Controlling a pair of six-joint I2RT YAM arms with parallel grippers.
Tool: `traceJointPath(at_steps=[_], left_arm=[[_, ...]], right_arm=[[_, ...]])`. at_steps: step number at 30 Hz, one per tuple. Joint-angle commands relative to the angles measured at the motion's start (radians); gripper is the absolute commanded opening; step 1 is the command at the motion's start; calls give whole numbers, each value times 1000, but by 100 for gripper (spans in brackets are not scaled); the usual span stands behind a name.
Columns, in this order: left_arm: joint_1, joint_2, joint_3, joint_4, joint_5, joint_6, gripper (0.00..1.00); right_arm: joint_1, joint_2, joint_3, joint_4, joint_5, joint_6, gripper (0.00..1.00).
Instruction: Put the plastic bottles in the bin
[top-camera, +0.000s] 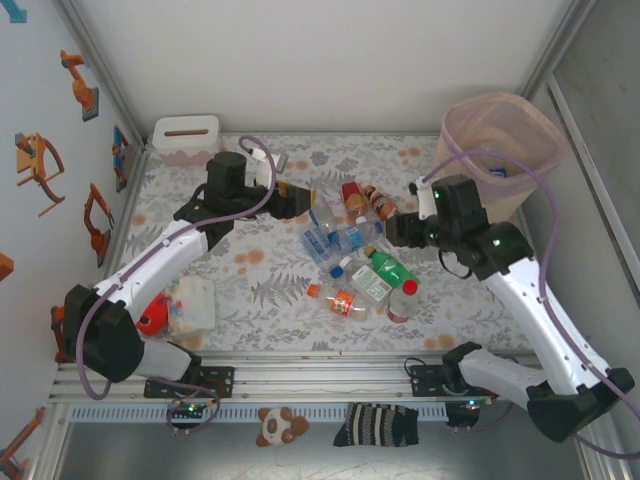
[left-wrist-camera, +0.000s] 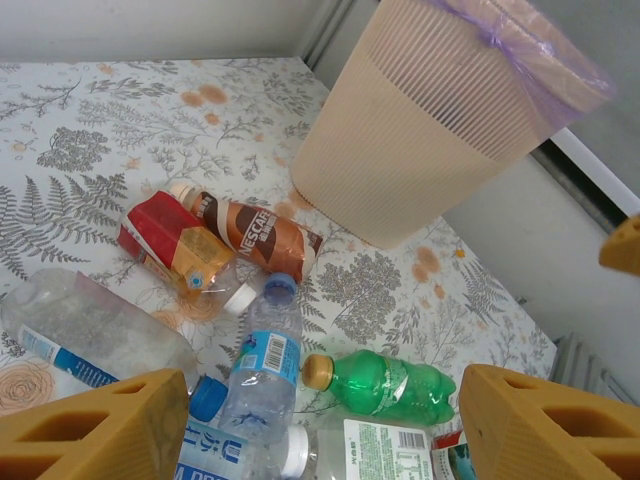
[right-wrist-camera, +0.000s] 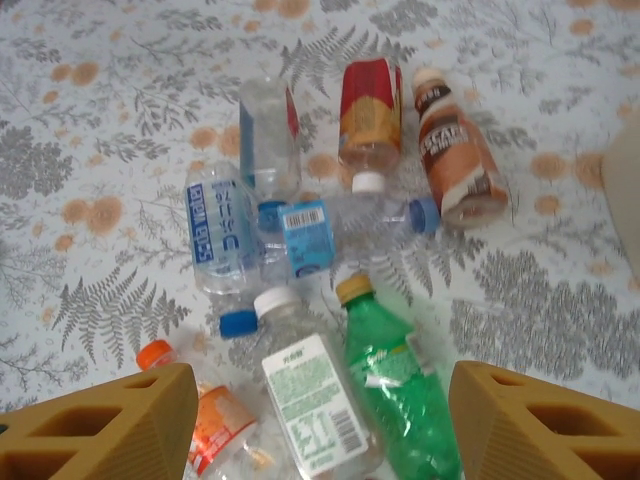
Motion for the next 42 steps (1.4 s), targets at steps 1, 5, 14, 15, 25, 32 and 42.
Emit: traceJointPath(at_steps=[1, 5, 14, 15, 25, 32, 42], left_arm=[[8, 7, -8, 2, 2, -17, 71], [8, 11, -5, 11, 4, -30, 71], [7, 1, -9, 5, 1, -50, 71], [8, 0, -14, 9, -2, -53, 71], [7, -10, -25, 21, -21, -67, 71], [8, -8, -25, 20, -25, -63, 71], [8, -7, -21, 29, -26, -47, 71]], right_arm=[[81, -68, -63, -65, 168, 174, 66], [191, -138, -156, -54, 261, 243, 67], [269, -251, -312, -59, 280, 335, 62], [271, -256, -326, -58, 272, 341, 61], [283, -267, -417, -26, 238, 357, 53], [284, -264, -425, -37, 255, 358, 44], [285, -260, -331, -138, 324, 354, 28]])
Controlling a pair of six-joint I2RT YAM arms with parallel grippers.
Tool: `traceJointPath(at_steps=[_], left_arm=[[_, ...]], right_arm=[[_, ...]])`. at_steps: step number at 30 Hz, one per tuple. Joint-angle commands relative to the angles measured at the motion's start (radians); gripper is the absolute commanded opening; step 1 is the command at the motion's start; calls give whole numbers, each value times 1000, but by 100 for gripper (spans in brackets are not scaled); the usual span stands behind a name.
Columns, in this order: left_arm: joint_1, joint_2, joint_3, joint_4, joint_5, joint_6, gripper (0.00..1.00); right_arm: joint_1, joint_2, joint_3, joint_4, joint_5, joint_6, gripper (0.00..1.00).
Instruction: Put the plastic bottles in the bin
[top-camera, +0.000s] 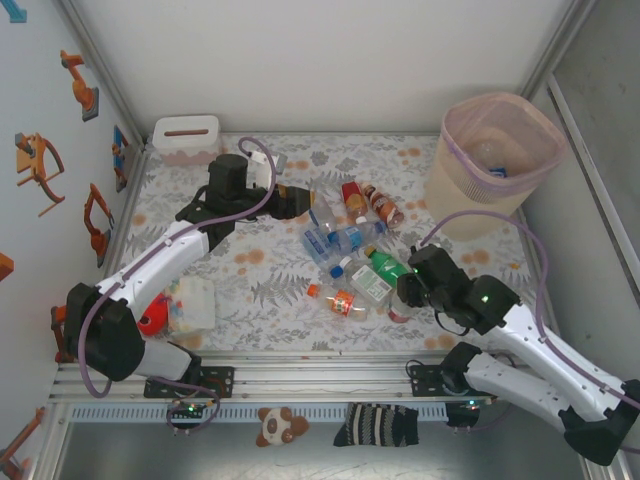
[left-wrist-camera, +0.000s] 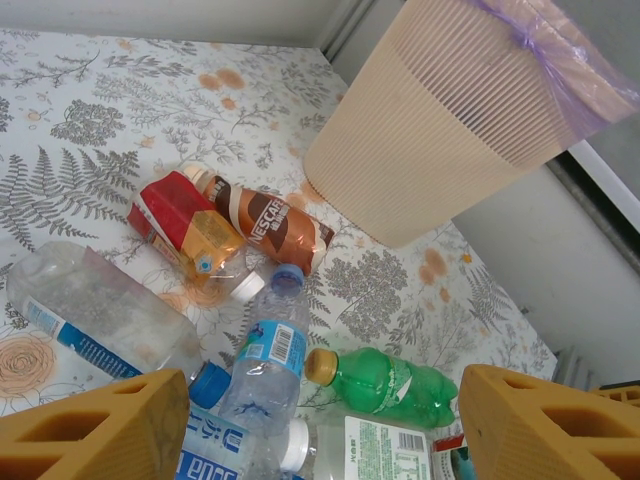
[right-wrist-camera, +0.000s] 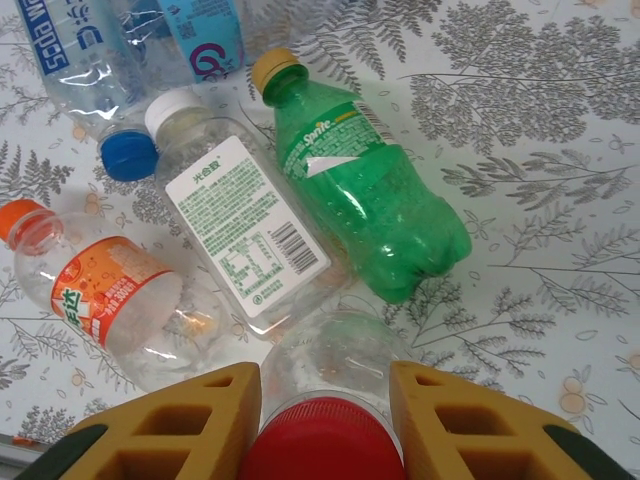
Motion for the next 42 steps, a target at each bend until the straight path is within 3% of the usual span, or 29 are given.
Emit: traceJointPath(at_steps=[1, 8, 14, 21, 28, 35, 42], left_arm=[[7, -14, -1, 27, 5, 13, 71], [7, -26, -3, 76, 76, 67, 70], [7, -59, -12, 139, 179, 144, 71], [8, -80, -8, 150, 311, 256, 70], [-6, -143, -74, 172, 390, 382, 81], [-66, -138, -71, 42, 410, 532, 88], [-104, -101, -24, -130, 411, 666, 93]], right_arm=[[8, -1, 91, -78, 72, 4, 27], [7, 52, 304, -199, 166, -96, 23], [-9, 158, 462, -166, 113, -267, 23], [-173, 335, 604, -46, -326, -426, 19], [-249, 496, 745, 18, -709, -506, 14], [-280, 587, 817, 96, -950, -523, 13], [-297, 627, 862, 98, -1079, -548, 12]])
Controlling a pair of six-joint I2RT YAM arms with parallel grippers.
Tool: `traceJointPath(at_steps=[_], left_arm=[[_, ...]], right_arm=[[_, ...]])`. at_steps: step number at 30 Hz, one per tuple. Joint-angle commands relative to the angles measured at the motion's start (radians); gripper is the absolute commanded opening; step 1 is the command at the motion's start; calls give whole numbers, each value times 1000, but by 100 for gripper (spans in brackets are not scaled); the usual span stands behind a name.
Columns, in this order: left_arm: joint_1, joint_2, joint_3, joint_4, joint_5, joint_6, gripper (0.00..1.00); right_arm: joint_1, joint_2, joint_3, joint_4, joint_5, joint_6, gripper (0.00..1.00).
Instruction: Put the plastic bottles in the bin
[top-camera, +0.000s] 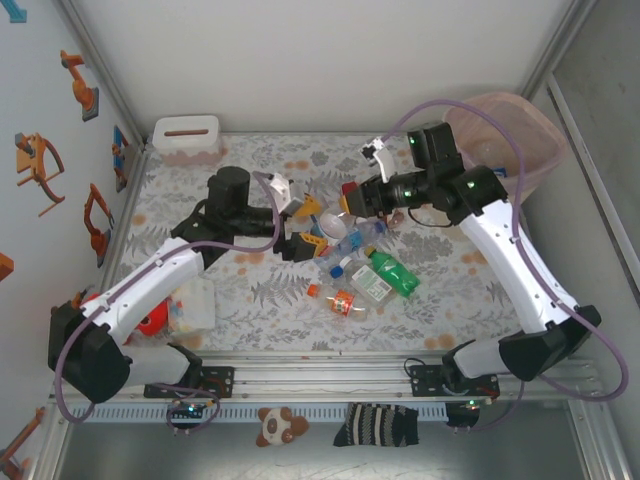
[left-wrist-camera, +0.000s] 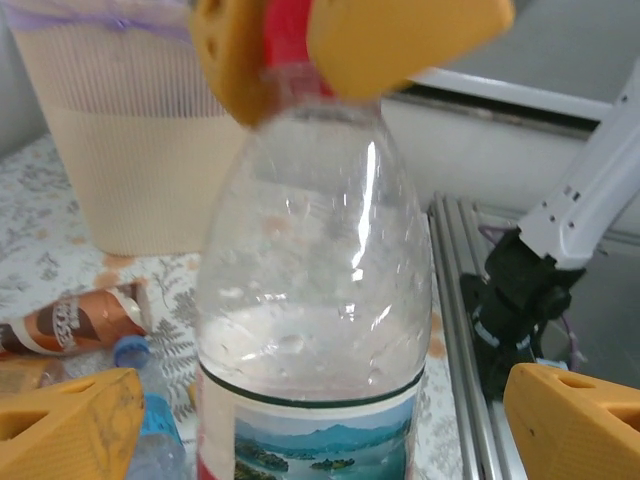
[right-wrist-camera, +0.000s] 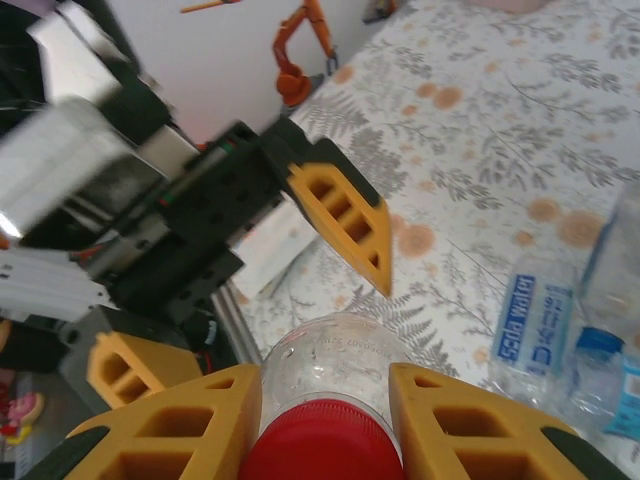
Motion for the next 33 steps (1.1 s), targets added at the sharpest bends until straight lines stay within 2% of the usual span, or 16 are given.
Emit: traceJointPath(at_steps=[1, 5, 11, 22, 26, 30, 33], left_arm=[[-10, 22, 45, -129, 21, 125, 93], [-16, 44, 75, -219, 15, 187, 92], [-31, 78, 141, -385, 7, 291, 83], [-41, 73, 143, -393, -1, 308, 57], [-41, 65, 133, -355, -13, 278, 52], [-40, 55, 108, -266, -15, 214, 50], [-38, 49, 90, -189, -11, 152, 49]], right_arm=[[-12, 1, 42, 17, -118, -30, 12], [-14, -6, 47, 15, -136, -35, 12], [-15, -12, 55, 3, -118, -35, 12], [-15, -7, 55, 17, -83, -17, 12], [-15, -20, 44, 52, -61, -1, 14], [-16, -48, 10, 118, -14, 32, 25], [-16, -98, -54, 223, 63, 70, 46]])
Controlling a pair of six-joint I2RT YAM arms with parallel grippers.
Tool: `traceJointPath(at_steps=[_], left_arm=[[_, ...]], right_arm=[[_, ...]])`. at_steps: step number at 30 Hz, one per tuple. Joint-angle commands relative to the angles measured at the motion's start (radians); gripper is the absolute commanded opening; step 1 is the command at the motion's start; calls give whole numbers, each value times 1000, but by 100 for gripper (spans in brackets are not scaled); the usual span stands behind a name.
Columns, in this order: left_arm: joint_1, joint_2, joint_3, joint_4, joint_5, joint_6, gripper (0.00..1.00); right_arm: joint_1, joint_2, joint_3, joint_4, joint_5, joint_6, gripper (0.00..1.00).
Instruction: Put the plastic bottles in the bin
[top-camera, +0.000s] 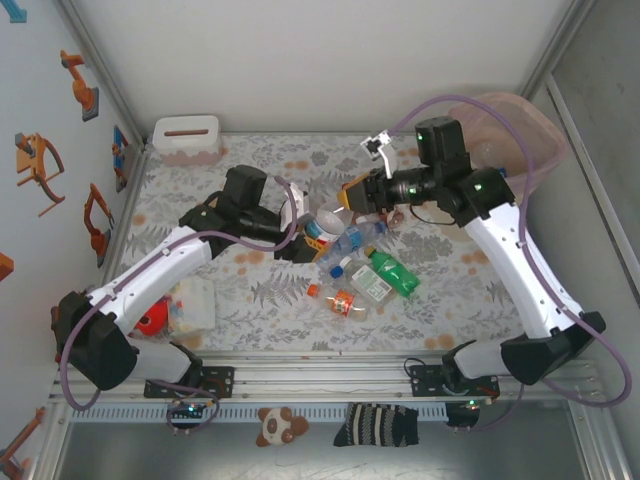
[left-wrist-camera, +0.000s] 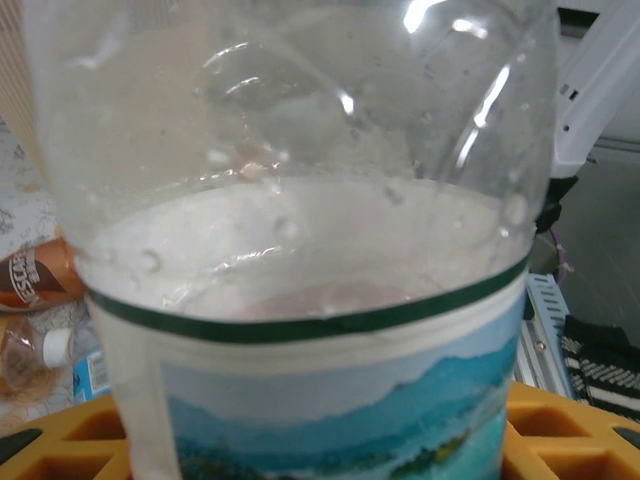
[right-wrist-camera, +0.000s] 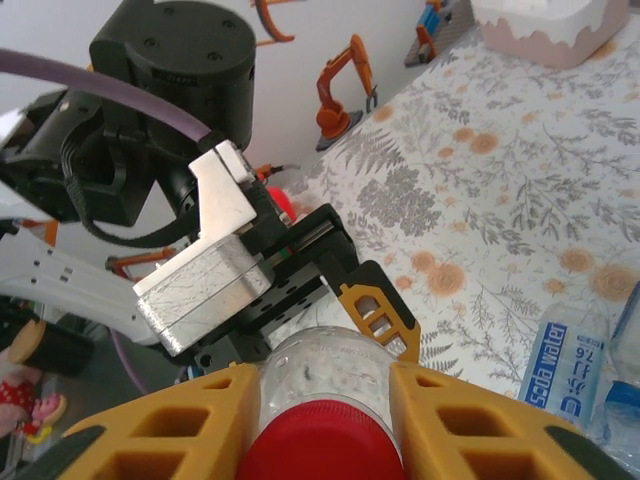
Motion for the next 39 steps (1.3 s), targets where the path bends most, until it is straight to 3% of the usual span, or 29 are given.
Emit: traceJointPath(at_steps=[1, 7, 11, 16, 20, 24, 31, 39], left_arm=[[-2, -22, -30, 107, 18, -84, 49], [0, -22, -63, 367, 33, -305, 48], [-1, -11, -49, 560, 71, -476, 48], [-5, 10, -51, 812, 87, -687, 47], [-9, 45, -50, 968, 83, -829, 47], [-15, 70, -53, 1041, 86, -881, 47], [-18, 69, -43, 994, 86, -845, 46], [-20, 58, -29, 909, 86, -782, 46]], right_arm=[[-8, -81, -70, 183, 115, 62, 50], [-5, -211, -270, 524, 222, 160, 70], [9, -262, -406, 854, 228, 254, 74], [40, -254, -467, 1060, 173, 278, 76], [54, -222, -460, 1093, 98, 284, 78], [67, -191, -451, 1108, 74, 291, 77], [73, -154, -388, 970, 67, 223, 72], [78, -134, -366, 950, 46, 228, 65]])
